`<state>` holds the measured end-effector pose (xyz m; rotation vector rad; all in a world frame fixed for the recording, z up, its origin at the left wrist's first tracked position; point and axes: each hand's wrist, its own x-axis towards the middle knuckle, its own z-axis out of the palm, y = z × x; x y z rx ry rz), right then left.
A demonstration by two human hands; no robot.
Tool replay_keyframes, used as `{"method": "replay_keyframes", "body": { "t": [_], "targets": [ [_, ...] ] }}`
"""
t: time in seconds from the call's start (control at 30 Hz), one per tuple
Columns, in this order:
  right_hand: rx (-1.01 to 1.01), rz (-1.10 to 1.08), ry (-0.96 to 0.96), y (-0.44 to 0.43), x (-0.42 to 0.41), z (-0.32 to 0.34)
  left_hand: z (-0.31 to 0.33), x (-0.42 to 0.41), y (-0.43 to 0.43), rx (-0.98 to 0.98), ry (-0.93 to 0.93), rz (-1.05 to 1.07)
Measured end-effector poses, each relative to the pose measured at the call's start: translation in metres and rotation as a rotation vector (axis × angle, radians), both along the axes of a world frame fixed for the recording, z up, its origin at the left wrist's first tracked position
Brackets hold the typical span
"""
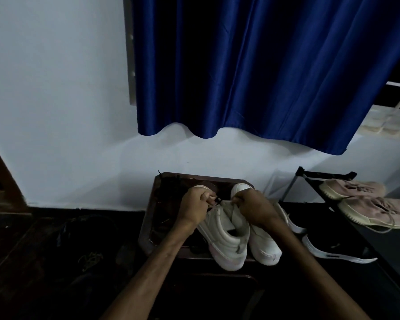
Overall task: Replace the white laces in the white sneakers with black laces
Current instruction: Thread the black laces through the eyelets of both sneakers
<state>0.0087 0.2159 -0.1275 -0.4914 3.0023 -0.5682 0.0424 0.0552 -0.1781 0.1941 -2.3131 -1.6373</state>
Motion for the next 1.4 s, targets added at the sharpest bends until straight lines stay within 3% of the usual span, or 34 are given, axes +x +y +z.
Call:
{"method": "replay_keyframes", "body": {
  "t": [0.17,0.43,1.07,1.17,1.27,1.3,1.4],
  "targets": [
    [-0.002,-0.010,-0.007,0.000,-0.001,0.000,0.004,-0.004,0.003,-0.020,-0.010,-0.023],
    [-0.010,-0.020,-0.033,-0.001,-0.002,0.000,0.008,-0.014,0.010,-0.366,-0.093,-0.026],
    [-0.056,-0.094,-0.059,-0.007,0.002,-0.002,0.007,-0.013,0.021,-0.509,-0.141,0.037],
    [-0.240,-0.165,-0.188,-0.006,0.007,-0.006,0.001,-0.015,0.011,-0.287,-0.135,-0.102],
    [-0.863,-0.305,-0.495,-0.012,0.025,-0.010,0.001,-0.014,-0.008,-0.111,-0.129,-0.214],
    [-0.976,-0.327,-0.525,-0.016,0.032,-0.013,0.003,-0.013,-0.013,-0.097,-0.127,-0.239],
    [-0.909,-0.331,-0.332,-0.027,0.048,-0.031,0.011,-0.009,-0.021,-0.121,-0.145,-0.322]
  ]
}}
